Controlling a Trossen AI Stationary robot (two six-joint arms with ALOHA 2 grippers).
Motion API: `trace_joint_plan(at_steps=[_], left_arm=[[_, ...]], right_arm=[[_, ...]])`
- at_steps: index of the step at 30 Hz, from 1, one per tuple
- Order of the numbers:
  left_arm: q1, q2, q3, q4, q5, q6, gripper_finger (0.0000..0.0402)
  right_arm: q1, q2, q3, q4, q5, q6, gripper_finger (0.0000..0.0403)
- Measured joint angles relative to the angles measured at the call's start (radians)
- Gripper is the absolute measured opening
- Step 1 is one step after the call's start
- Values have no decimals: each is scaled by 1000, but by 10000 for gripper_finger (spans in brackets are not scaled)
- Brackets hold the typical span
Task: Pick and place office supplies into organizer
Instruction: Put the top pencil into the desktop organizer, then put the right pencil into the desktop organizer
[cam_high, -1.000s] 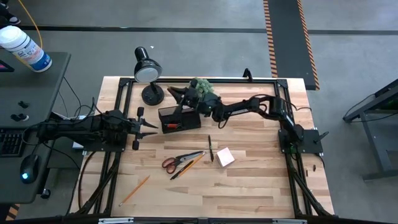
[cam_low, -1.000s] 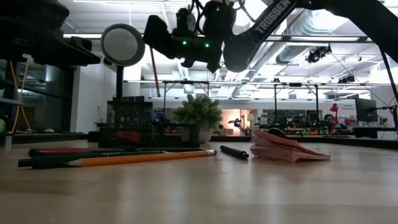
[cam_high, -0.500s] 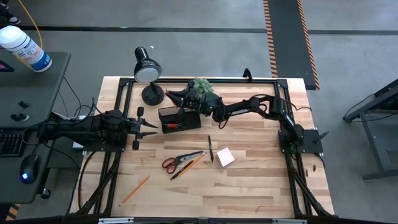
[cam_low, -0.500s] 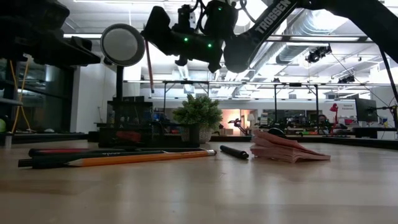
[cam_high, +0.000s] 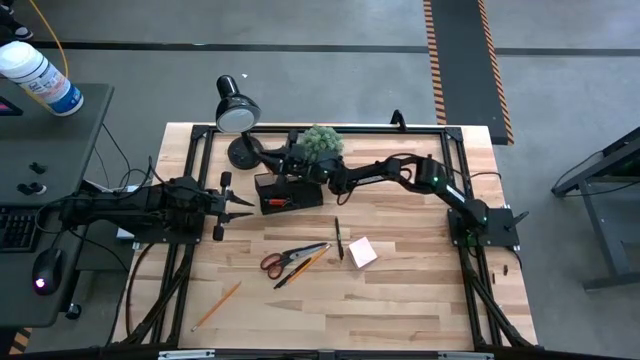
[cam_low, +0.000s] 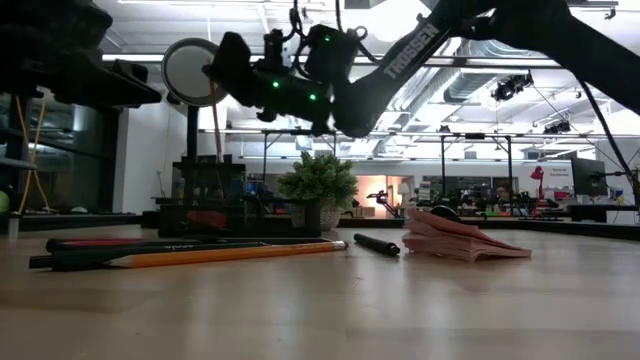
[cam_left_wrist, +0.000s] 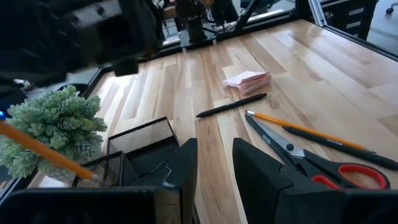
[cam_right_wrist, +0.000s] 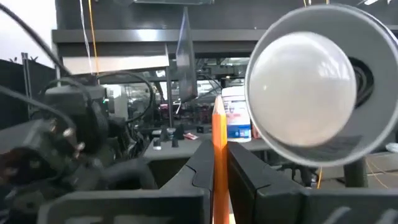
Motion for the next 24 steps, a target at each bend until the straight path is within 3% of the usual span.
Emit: trace_joint_plan(at_steps=[6, 16, 24], left_arm=[[0, 0, 0, -44, 0, 1, 90], [0, 0, 0, -47, 0, 0, 90], [0, 0, 0, -47, 0, 0, 90]], right_arm=[[0, 9, 47, -124, -13, -19, 17], [0, 9, 49, -219, -33, -19, 114], [1, 9, 49, -240, -52, -16, 127]])
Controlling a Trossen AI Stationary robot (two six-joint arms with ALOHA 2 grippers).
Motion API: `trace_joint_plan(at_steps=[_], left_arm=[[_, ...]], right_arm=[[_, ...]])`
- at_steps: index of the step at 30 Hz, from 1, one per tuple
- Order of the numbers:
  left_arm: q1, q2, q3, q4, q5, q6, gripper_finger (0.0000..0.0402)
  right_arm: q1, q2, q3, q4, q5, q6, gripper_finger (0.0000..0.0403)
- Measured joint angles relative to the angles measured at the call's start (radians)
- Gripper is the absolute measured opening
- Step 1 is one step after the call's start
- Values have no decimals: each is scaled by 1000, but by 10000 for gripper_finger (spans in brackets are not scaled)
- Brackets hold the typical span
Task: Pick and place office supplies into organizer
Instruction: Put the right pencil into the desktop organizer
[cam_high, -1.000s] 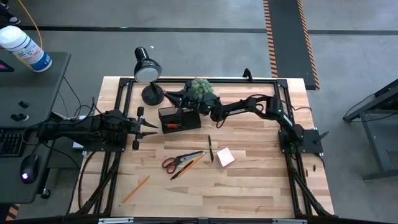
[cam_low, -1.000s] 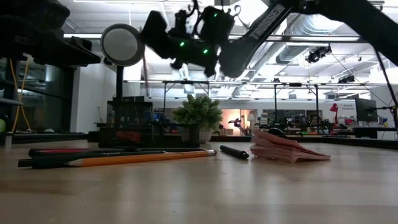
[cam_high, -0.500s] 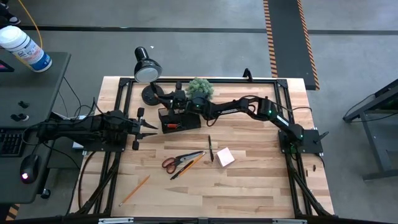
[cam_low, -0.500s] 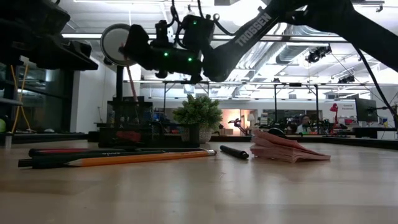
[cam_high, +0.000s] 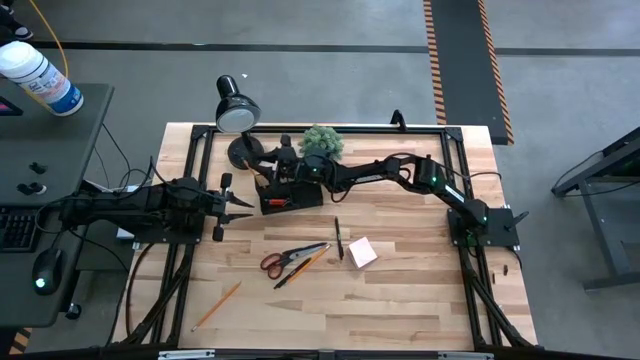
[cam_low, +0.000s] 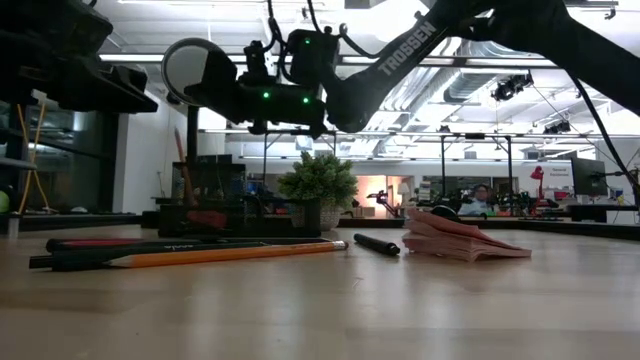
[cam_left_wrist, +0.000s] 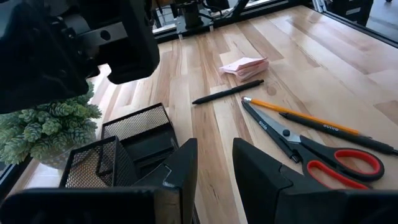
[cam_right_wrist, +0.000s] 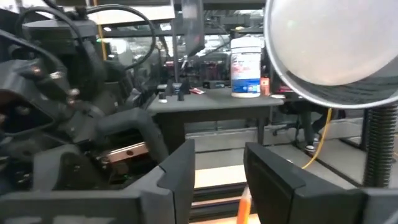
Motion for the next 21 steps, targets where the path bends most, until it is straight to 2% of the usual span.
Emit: trace_joint_plan(at_steps=[3, 6, 14, 16, 19, 21], left_arm=[[0, 0, 0, 0, 0, 0, 90], [0, 0, 0, 0, 17, -2, 90], [0, 0, 0, -8, 131, -27, 90], [0, 0, 0, -21, 151, -35, 90], [0, 0, 0, -42, 157, -53, 90], [0, 0, 0, -51, 157, -64, 90]], right_arm=[[0, -14, 0, -35, -56, 38, 125], [1, -55, -2, -126, -158, 59, 125], [38, -152, -2, -375, -448, 54, 118], [55, -177, -2, -419, -549, 58, 114], [98, -222, -1, -544, -673, 32, 108], [138, -249, -1, -685, -705, -27, 103]])
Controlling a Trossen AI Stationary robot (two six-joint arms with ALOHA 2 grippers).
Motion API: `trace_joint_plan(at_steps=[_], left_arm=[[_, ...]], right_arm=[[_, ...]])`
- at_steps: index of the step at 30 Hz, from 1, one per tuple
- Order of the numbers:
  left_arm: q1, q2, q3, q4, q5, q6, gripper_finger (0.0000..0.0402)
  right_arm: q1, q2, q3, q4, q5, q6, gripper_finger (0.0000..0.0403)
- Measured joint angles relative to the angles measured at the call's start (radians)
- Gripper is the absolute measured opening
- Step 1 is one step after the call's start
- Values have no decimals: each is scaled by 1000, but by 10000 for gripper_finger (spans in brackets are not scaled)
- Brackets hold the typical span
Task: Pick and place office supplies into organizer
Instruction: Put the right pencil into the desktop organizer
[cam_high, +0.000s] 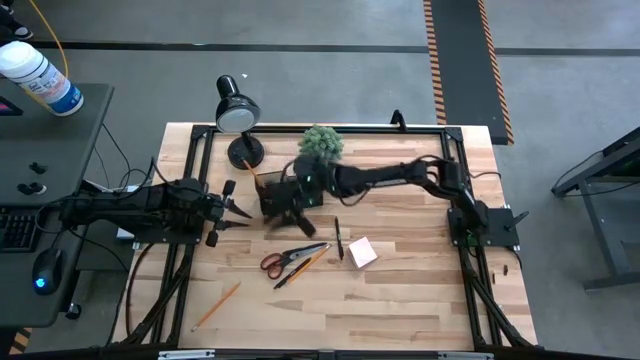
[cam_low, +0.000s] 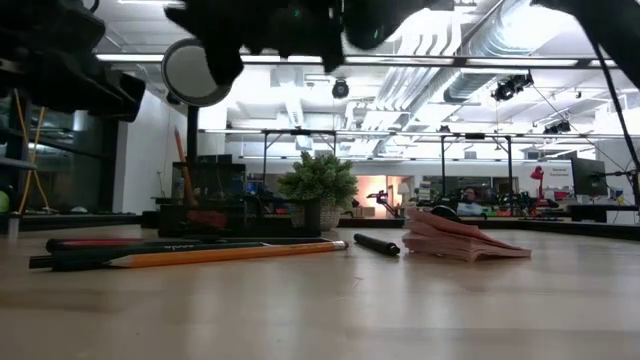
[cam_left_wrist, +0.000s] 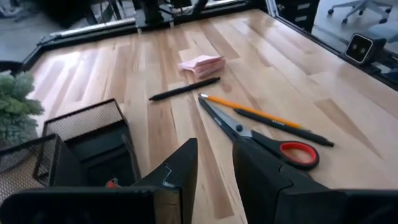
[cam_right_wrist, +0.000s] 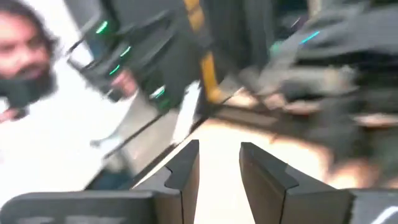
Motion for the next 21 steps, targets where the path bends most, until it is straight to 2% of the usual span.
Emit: trace_joint_plan(at_steps=[5, 7, 11, 13, 21], left_arm=[[0, 0, -14, 0, 0, -48, 90], [0, 0, -22, 0, 0, -69, 90], [0, 0, -28, 0, -2, -92, 90], [0, 0, -28, 1, -9, -96, 90], [0, 0, -28, 5, -45, -108, 90]], right_arm=[[98, -25, 1, -380, 120, -142, 91], [131, -25, -1, -475, 167, -150, 86], [185, -25, -1, -644, 362, -158, 71], [200, -25, -1, -718, 422, -151, 62], [198, -25, -1, -984, 505, -101, 23]])
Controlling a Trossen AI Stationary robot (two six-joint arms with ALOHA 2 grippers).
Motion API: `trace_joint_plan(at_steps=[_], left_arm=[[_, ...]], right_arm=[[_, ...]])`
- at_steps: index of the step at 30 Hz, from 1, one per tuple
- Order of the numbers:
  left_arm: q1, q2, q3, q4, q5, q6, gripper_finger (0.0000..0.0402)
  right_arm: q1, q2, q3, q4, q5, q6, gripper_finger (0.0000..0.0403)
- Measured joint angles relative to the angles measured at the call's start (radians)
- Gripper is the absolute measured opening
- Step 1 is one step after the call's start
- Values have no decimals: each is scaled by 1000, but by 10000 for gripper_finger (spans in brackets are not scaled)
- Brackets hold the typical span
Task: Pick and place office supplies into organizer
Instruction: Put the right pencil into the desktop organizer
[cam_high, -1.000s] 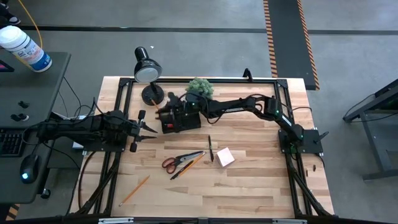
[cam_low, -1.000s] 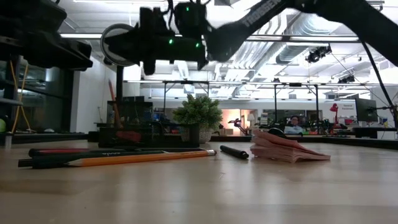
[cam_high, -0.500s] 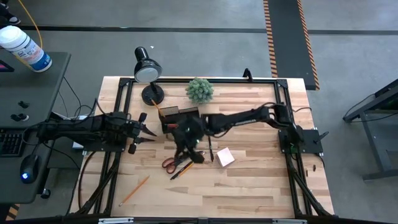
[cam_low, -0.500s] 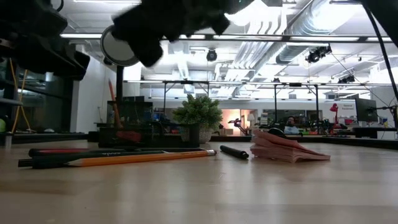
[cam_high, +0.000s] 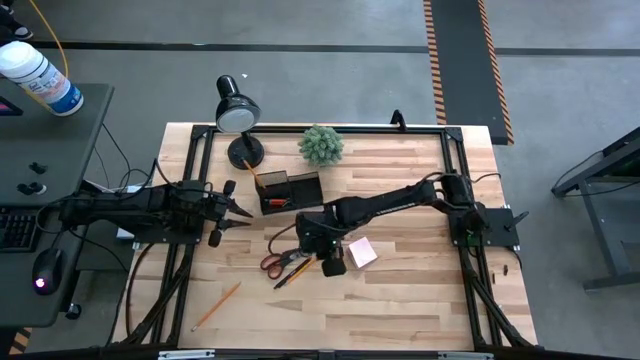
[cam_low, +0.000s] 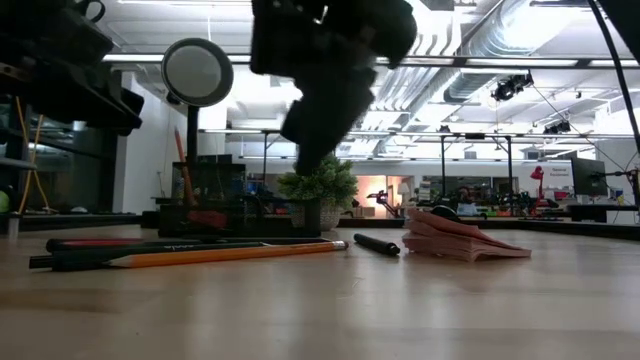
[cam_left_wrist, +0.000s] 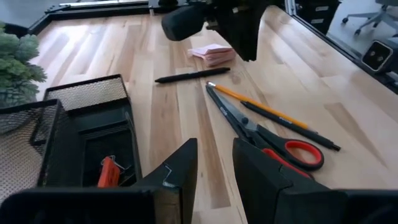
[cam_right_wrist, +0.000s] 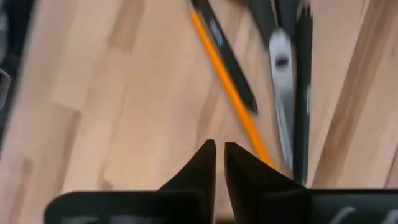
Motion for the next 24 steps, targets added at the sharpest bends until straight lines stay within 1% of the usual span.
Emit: trace_joint_plan(at_steps=[3, 6, 9, 11, 14, 18, 20, 24], left_arm=[[0, 0, 0, 4, -1, 0, 90], [0, 0, 0, 4, -2, 0, 90], [0, 0, 0, 4, -9, 0, 90], [0, 0, 0, 4, -14, 0, 90], [0, 0, 0, 3, -36, 0, 90], [0, 0, 0, 4, -88, 0, 90], [0, 0, 0, 3, -104, 0, 90], [0, 0, 0, 3, -115, 0, 90]], right_arm=[[-4, 0, 0, -67, 34, -11, 10], [-20, 0, -5, -92, 62, -24, 2], [-38, -32, -62, -92, 68, -29, 4], [-53, -80, -136, -59, 84, -6, 6], [-72, -179, -291, 78, 126, 43, 5], [-93, -319, -487, 357, 152, 105, 1], [-95, -373, -575, 487, 130, 112, 3], [-94, -419, -729, 737, 17, 80, 6]])
